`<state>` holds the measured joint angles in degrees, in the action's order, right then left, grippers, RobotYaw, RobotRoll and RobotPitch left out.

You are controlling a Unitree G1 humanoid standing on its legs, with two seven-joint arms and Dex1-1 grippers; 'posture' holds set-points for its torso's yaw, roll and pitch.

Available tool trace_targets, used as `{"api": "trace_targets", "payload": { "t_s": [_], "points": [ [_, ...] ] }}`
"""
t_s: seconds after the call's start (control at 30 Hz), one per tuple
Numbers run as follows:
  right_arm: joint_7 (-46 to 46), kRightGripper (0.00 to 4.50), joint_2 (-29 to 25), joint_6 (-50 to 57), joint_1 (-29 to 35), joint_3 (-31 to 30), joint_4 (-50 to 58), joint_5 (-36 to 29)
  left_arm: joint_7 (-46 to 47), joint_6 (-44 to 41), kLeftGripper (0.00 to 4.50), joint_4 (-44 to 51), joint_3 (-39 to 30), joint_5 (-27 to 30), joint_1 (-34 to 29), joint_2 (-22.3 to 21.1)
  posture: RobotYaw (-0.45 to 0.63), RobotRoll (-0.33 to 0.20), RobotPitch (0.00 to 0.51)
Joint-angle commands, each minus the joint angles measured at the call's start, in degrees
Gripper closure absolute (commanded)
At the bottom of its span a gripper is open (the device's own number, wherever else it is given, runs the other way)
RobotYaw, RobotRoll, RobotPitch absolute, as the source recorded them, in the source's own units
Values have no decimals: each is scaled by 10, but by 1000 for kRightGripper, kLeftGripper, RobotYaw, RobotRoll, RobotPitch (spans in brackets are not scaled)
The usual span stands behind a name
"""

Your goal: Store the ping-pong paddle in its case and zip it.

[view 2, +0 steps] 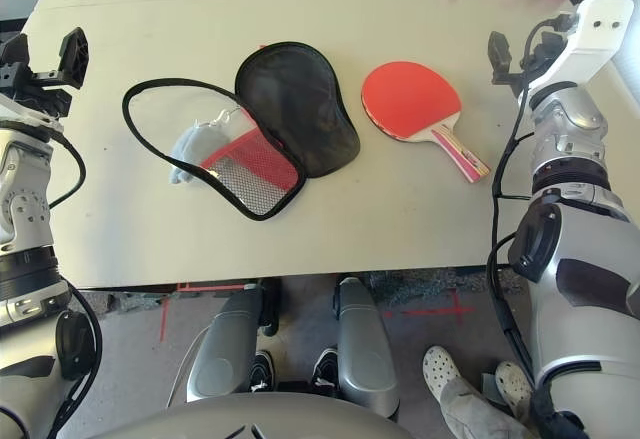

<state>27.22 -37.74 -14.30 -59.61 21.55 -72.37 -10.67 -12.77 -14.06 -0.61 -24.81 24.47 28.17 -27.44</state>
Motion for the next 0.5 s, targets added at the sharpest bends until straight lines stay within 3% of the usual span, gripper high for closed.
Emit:
{"api": "trace_targets", "payload": {
  "t_s": [0.03,0.33,0.5],
  "points": [
    [1,17,1,-7,-2,9,-9,-7,4,-6,0,10,-13,3,-16,-5,137,0,221],
    [-1,17,10,-8,-5,7,-12,-5,8,-10,0,18,-16,6,-18,-11,152,0,210],
    [0,17,23,-4,-12,3,-11,-2,-9,-34,0,16,-18,33,27,-34,121,0,190]
  ]
}}
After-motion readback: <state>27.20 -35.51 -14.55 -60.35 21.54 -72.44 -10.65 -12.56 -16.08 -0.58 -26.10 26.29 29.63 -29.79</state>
